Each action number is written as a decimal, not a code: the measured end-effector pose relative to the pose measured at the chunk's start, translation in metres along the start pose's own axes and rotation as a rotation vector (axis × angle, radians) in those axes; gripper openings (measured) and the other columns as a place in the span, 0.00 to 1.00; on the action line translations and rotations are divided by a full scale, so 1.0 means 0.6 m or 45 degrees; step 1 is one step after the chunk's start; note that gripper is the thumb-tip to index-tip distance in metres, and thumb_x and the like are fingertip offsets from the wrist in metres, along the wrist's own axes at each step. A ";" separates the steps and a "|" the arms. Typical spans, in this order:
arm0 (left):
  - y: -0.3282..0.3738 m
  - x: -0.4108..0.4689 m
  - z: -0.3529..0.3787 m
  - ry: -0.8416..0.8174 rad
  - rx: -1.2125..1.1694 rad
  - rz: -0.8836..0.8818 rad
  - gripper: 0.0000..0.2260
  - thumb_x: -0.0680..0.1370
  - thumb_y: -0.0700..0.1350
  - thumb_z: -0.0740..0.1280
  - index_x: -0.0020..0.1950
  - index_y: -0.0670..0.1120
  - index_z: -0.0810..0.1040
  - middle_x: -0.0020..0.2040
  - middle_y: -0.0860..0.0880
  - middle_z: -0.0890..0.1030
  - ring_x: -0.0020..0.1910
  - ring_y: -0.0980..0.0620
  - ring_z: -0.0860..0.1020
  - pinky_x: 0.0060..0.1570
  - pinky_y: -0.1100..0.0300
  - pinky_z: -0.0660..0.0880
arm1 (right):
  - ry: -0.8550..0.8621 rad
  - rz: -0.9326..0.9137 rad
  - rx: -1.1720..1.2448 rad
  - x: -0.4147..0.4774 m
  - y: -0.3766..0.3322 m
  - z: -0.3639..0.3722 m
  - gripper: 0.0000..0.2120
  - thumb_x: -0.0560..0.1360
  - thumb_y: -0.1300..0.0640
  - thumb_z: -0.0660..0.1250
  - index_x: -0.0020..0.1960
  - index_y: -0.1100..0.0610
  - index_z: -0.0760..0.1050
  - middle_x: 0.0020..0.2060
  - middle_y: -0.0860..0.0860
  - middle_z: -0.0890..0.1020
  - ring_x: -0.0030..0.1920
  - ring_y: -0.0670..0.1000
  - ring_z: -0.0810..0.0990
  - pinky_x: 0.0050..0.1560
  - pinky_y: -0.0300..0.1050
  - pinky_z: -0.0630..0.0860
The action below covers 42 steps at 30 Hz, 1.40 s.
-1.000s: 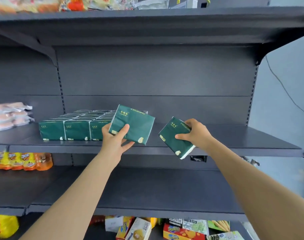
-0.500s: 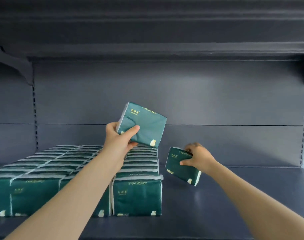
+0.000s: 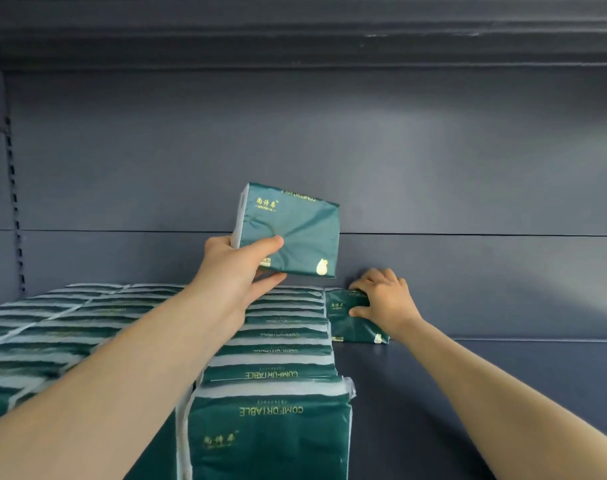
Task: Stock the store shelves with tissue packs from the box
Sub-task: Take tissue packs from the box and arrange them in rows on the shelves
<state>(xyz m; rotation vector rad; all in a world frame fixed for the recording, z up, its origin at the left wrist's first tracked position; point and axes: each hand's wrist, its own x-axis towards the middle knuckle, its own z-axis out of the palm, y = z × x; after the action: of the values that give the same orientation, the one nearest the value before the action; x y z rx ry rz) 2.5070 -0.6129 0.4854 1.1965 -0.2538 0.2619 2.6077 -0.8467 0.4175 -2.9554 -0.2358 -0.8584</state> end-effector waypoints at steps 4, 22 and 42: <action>-0.004 0.006 0.010 -0.008 0.001 -0.009 0.19 0.74 0.37 0.70 0.63 0.38 0.72 0.56 0.44 0.81 0.53 0.47 0.81 0.40 0.57 0.82 | 0.025 -0.002 0.021 -0.003 0.004 0.007 0.24 0.74 0.44 0.67 0.68 0.46 0.70 0.62 0.48 0.69 0.63 0.52 0.63 0.62 0.46 0.60; 0.049 -0.140 0.056 0.071 0.036 -0.080 0.23 0.73 0.37 0.71 0.65 0.37 0.69 0.55 0.42 0.81 0.49 0.48 0.82 0.45 0.58 0.78 | 0.084 0.419 1.854 -0.159 -0.050 -0.207 0.14 0.79 0.48 0.60 0.54 0.57 0.76 0.48 0.51 0.84 0.50 0.50 0.82 0.52 0.44 0.77; 0.018 -0.250 0.003 -0.476 2.309 0.619 0.36 0.74 0.69 0.42 0.72 0.48 0.64 0.70 0.53 0.68 0.69 0.54 0.65 0.68 0.60 0.60 | 0.156 0.606 1.544 -0.258 -0.004 -0.233 0.15 0.70 0.55 0.74 0.53 0.61 0.76 0.41 0.52 0.81 0.39 0.48 0.79 0.42 0.40 0.74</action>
<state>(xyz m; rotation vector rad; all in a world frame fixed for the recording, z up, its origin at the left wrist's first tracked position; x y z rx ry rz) 2.3621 -0.6209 0.4459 2.9910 -0.6930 0.7639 2.4045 -0.8776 0.4526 -1.7082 -0.0092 -0.5179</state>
